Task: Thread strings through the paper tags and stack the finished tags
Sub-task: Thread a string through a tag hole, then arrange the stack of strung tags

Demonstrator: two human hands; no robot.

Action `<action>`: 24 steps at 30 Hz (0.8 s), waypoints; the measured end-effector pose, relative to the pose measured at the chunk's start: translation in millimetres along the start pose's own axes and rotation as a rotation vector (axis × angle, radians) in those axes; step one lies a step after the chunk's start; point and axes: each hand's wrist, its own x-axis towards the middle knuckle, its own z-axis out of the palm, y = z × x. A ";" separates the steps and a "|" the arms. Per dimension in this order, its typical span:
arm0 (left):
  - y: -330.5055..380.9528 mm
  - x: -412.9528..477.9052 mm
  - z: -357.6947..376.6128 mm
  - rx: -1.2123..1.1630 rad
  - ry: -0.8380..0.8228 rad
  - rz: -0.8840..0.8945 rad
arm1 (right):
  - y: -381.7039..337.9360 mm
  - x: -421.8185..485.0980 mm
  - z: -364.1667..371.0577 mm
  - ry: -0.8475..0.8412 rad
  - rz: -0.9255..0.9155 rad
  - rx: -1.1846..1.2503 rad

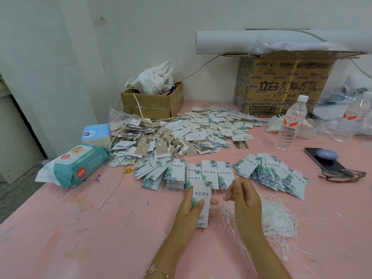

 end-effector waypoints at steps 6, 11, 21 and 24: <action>-6.1 0.4 2.7 0.211 0.063 0.170 | -1.4 -1.1 0.8 -0.116 0.114 0.047; -7.1 -0.6 -0.9 0.403 0.060 0.292 | -1.3 -2.8 3.5 -0.305 0.087 -0.041; -10.5 -0.6 -2.1 0.513 0.048 0.423 | -4.2 -1.8 1.7 -0.357 0.082 -0.021; -10.4 -1.6 -1.7 0.501 0.032 0.364 | -3.6 -2.1 0.5 -0.362 0.087 -0.005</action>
